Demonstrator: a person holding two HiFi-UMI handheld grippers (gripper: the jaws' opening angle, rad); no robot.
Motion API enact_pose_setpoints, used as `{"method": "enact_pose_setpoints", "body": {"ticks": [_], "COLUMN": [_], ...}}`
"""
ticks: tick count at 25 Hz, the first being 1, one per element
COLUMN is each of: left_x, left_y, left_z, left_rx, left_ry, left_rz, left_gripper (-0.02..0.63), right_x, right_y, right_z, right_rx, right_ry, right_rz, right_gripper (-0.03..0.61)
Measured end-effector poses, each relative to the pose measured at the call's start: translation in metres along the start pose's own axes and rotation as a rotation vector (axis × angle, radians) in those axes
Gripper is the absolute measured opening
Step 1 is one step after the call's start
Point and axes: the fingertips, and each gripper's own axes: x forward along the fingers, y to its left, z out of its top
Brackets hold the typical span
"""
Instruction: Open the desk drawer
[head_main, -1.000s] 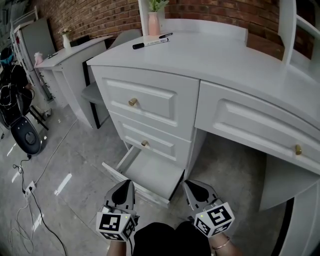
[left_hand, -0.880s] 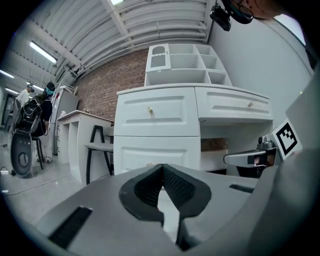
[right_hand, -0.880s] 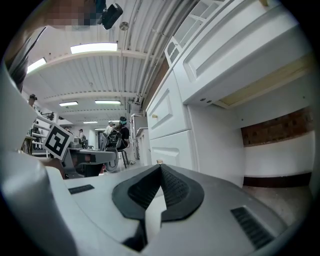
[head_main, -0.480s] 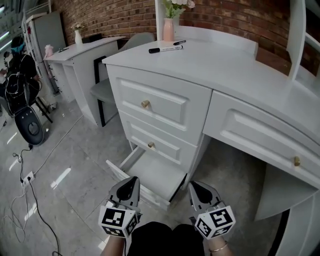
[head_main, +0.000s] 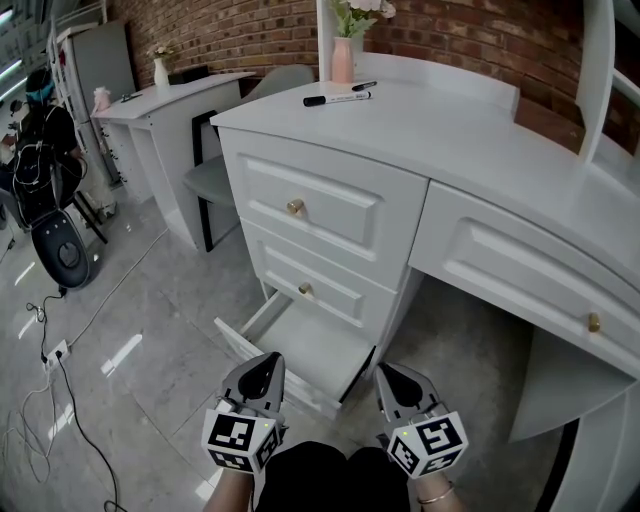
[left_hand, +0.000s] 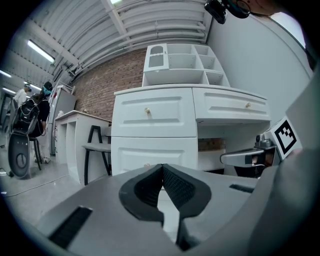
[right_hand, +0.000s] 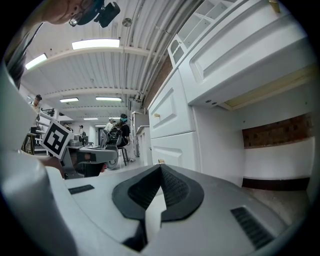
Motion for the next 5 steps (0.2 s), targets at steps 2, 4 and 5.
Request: {"method": "enact_pose_setpoints", "body": {"ticks": [2, 4, 5], "left_x": [0.0005, 0.0009, 0.001], "left_y": [-0.0009, -0.0025, -0.0034], "left_z": [0.0003, 0.0009, 0.0014], "left_rx": [0.0, -0.003, -0.005], "left_ry": [-0.001, -0.003, -0.005], "left_rz": [-0.001, -0.002, -0.002], "left_gripper": [0.009, 0.009, 0.009], "right_x": [-0.001, -0.0029, -0.0038], "right_y": [0.0005, 0.0003, 0.0], "right_z": [0.0, -0.0007, -0.0011], "right_rx": [0.003, 0.003, 0.003], "right_ry": [-0.001, 0.002, 0.003], "right_rz": [0.001, 0.001, 0.001], "right_gripper": [0.003, 0.003, 0.003]}}
